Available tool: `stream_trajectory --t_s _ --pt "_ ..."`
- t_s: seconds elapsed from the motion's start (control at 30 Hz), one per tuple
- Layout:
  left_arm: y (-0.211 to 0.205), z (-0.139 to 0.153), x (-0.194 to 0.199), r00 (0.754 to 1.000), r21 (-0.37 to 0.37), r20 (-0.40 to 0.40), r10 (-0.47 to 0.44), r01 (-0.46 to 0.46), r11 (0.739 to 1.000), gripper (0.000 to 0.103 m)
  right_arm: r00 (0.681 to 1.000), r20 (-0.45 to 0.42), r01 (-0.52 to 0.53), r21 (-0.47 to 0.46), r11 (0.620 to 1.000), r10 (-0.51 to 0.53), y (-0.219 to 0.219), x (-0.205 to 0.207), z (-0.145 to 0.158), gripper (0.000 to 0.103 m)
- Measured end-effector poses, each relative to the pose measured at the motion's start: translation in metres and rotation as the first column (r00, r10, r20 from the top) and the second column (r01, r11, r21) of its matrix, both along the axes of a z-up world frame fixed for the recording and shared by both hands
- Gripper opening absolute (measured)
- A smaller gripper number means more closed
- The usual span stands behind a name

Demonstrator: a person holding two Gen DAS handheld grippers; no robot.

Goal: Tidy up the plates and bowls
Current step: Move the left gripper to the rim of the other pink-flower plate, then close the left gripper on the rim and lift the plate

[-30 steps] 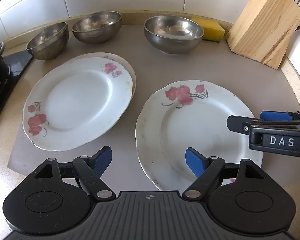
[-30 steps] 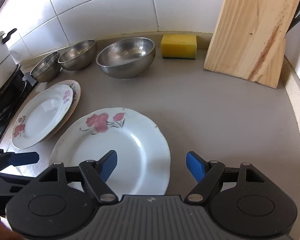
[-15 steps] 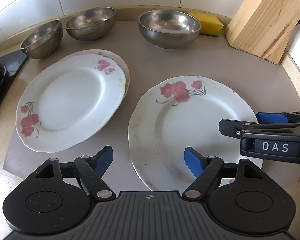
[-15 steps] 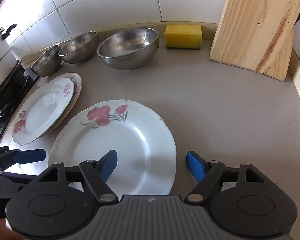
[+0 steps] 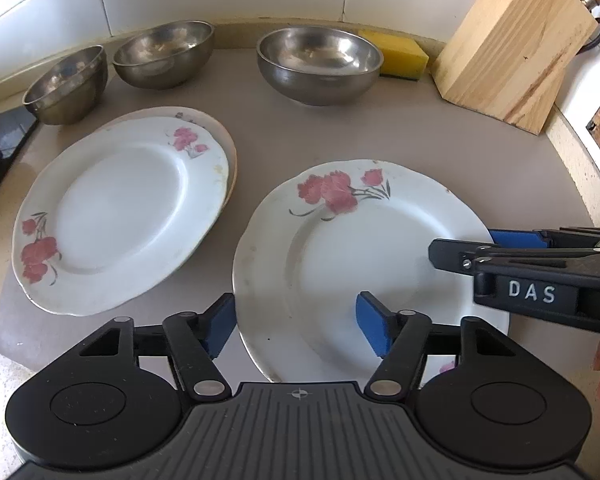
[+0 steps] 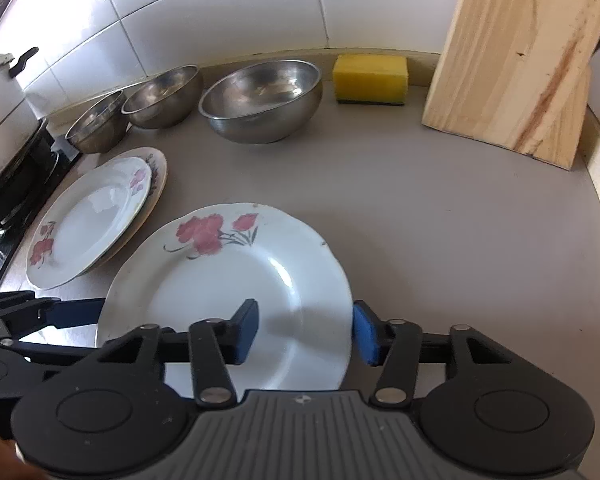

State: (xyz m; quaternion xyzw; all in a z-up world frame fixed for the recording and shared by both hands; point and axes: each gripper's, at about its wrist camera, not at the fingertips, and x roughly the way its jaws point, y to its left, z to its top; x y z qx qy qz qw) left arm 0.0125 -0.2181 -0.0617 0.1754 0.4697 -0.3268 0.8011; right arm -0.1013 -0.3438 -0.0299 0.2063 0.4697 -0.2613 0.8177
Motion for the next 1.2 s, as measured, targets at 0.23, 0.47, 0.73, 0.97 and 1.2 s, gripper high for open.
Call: stream_trajectory --t_s 0.23,0.47,0.73,0.97,1.2 --pt "0.005 0.002 -0.002 1.0 0.002 0.01 0.016 -0.016 1.0 0.059 0.997 0.053 0.047 0.069 0.997 -0.051 -0.007 -0.009 0.001 0.024" --pt "0.008 0.008 -0.006 0.999 0.004 0.042 0.017 -0.017 1.0 0.057 0.996 0.068 0.051 0.083 0.995 -0.057 -0.003 -0.012 0.007 0.023" --pt "0.016 0.02 -0.003 0.998 -0.013 0.06 0.026 -0.025 1.0 0.057 0.995 0.084 0.043 0.081 0.996 -0.049 0.007 -0.011 0.017 0.023" --pt "0.024 0.035 0.0 0.997 -0.034 0.066 0.029 -0.027 0.999 0.057 0.99 0.127 0.056 0.092 0.994 -0.068 0.006 -0.008 0.028 0.023" --pt "0.034 0.049 0.01 0.995 -0.054 0.077 0.063 -0.059 0.997 0.057 0.987 0.156 0.036 0.07 0.997 -0.046 0.013 0.012 0.042 0.023"
